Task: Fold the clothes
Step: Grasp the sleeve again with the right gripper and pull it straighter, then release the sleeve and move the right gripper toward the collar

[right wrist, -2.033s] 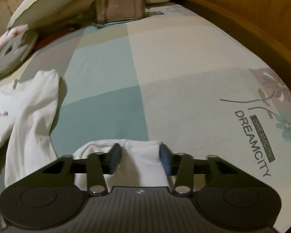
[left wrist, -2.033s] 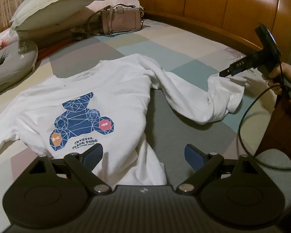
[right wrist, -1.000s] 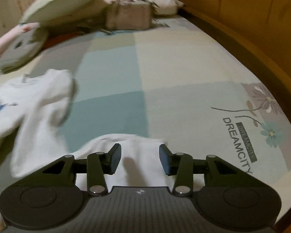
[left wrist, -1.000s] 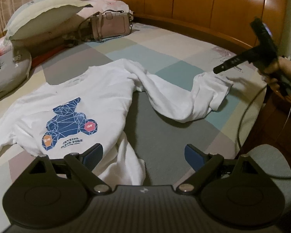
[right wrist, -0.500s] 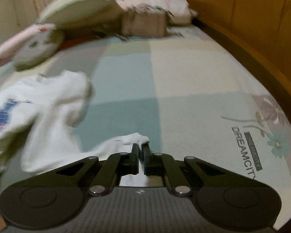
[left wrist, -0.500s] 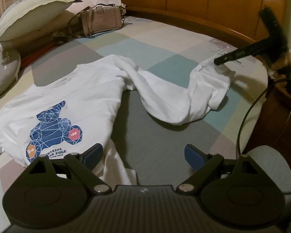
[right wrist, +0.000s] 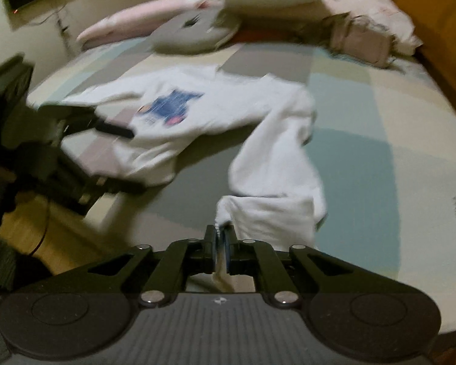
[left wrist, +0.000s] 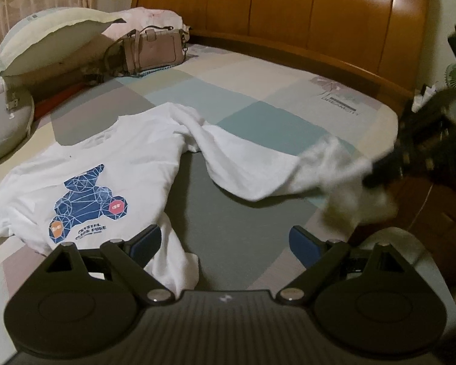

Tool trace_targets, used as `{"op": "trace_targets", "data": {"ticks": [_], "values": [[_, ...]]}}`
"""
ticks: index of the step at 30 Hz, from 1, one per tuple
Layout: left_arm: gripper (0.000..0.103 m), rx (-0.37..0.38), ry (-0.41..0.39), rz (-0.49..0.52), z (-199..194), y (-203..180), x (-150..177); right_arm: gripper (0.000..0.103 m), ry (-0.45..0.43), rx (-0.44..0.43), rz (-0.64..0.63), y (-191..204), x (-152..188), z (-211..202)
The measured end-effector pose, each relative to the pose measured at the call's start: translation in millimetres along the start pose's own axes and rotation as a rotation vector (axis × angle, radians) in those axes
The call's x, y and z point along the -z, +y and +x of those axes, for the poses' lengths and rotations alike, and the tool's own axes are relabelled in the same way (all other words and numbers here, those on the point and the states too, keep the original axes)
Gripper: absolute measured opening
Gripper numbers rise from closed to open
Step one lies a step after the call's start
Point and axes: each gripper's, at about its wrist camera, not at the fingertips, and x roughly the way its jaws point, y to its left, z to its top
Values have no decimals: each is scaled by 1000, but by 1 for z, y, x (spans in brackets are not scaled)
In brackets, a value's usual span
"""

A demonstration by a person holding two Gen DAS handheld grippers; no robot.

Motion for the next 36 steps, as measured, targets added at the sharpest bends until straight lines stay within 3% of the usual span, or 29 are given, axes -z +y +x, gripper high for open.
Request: {"op": "trace_targets", "data": {"ticks": [6, 11, 21, 26, 32, 35, 36], "values": [[91, 0, -19, -5, -11, 0, 3, 15, -48, -3, 7, 6, 1, -20], [91, 3, -14, -2, -8, 2, 4, 17, -99, 58, 56, -18, -13, -17], [91, -2, -23, -33, 4, 25, -3, 17, -95, 116, 241, -113, -51, 60], [91, 4, -30, -61, 14, 44, -11, 19, -87, 79, 298, -147, -78, 111], [91, -3, -24, -92, 29, 60, -18, 33, -86, -18, 384, -175, -100, 162], [91, 5, -22, -96, 34, 63, -18, 30, -83, -59, 413, -178, -103, 175], [91, 8, -22, -96, 35, 64, -17, 18, -82, -63, 398, -176, -103, 175]]}}
